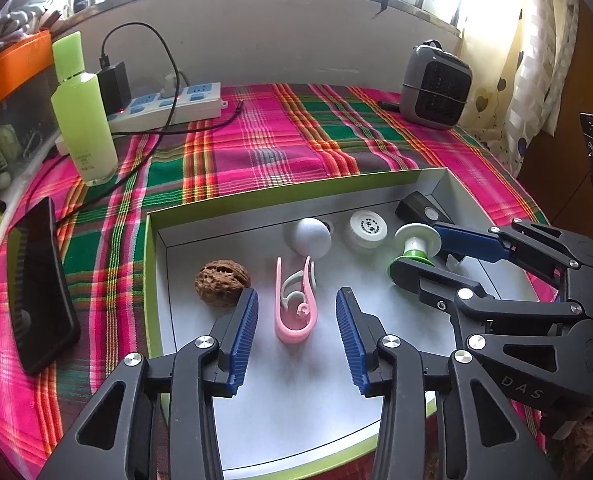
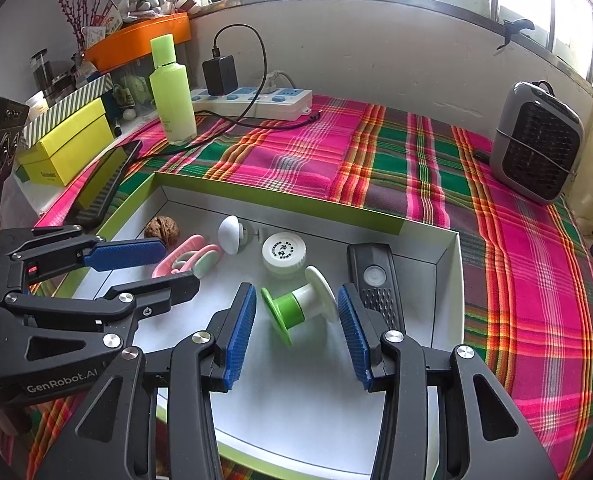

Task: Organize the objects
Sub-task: 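Open both tools to release the pink clip and green spool in the tray, then withdraw both open tools from the tray toward the remaining items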

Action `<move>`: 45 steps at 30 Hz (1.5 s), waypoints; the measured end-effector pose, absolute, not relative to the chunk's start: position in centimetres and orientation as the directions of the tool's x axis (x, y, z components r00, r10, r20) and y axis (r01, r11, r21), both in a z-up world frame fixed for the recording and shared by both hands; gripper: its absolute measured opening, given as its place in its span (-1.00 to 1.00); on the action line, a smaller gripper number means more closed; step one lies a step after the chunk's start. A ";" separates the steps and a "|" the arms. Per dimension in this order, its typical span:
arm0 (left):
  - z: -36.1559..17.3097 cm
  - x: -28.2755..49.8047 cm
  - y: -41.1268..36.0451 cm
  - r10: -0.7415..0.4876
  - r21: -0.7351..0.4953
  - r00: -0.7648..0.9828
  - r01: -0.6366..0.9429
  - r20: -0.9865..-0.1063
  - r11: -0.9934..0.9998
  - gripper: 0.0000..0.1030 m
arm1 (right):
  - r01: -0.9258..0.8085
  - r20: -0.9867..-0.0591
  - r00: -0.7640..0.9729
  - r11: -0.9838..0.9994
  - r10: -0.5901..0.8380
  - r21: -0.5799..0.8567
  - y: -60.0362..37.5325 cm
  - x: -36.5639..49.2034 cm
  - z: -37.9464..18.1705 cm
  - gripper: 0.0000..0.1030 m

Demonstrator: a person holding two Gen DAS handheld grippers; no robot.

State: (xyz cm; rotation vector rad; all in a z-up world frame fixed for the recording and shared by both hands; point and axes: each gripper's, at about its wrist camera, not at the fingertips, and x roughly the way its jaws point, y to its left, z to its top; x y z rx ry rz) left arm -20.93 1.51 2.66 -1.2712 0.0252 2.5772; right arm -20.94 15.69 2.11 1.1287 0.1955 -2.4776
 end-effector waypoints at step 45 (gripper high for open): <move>5.1 -12.1 0.6 0.214 -0.101 -0.655 -0.207 -0.724 -0.973 -0.19 | 0.353 -0.684 -0.653 -0.930 -0.324 0.103 18.6 -12.4 4.2 -0.07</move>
